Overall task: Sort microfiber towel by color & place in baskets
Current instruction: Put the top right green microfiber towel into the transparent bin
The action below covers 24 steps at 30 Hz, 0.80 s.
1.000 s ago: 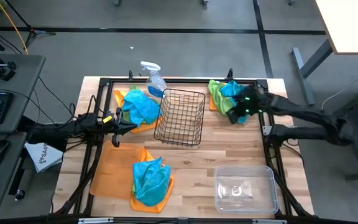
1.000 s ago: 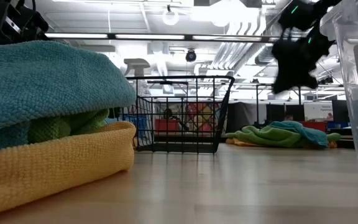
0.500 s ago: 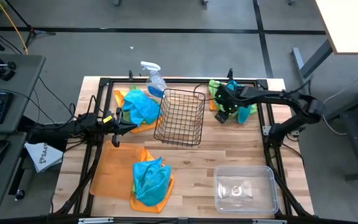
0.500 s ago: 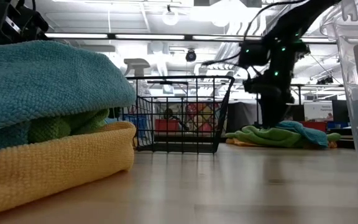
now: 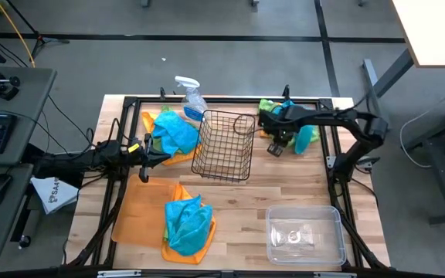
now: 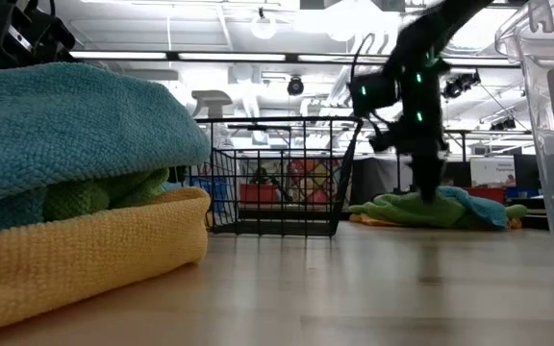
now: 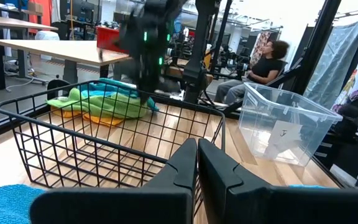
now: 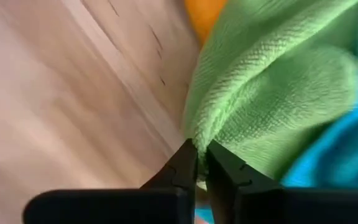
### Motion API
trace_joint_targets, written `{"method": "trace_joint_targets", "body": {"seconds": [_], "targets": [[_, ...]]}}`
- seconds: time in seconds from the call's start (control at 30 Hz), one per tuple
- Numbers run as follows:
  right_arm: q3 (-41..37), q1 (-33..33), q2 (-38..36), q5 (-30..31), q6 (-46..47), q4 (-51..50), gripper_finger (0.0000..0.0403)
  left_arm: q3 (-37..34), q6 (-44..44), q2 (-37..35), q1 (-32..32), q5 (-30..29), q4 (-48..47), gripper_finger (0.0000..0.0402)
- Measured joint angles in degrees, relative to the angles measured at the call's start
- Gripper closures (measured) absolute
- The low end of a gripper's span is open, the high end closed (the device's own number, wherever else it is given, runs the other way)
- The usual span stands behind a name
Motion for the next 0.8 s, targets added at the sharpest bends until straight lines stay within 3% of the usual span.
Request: {"method": "trace_joint_targets", "body": {"seconds": [0.33,0.43,0.63,0.7,0.8], "targets": [[20.1,-0.4,-15.5,-8.1,-5.8,-13.0,0.0400,0.0,0.0,0.0,0.0,0.0,0.0,0.0398],[23.9,-1.6,-19.7,-8.0,-7.0,-17.1,0.0401,0.0,0.0,0.0,0.0,0.0,0.0,0.0398],[27.6,-4.4,-28.7,-4.9,-3.6,-13.9,0.0402,0.0,0.0,0.0,0.0,0.0,0.0,0.0398],[28.0,-4.8,-31.4,-7.9,-2.4,-12.0,0.0402,0.0,0.0,0.0,0.0,0.0,0.0,0.0398],[28.2,-4.7,-34.9,-18.0,1.2,-8.5,0.0402,0.0,0.0,0.0,0.0,0.0,0.0,0.0398]]}}
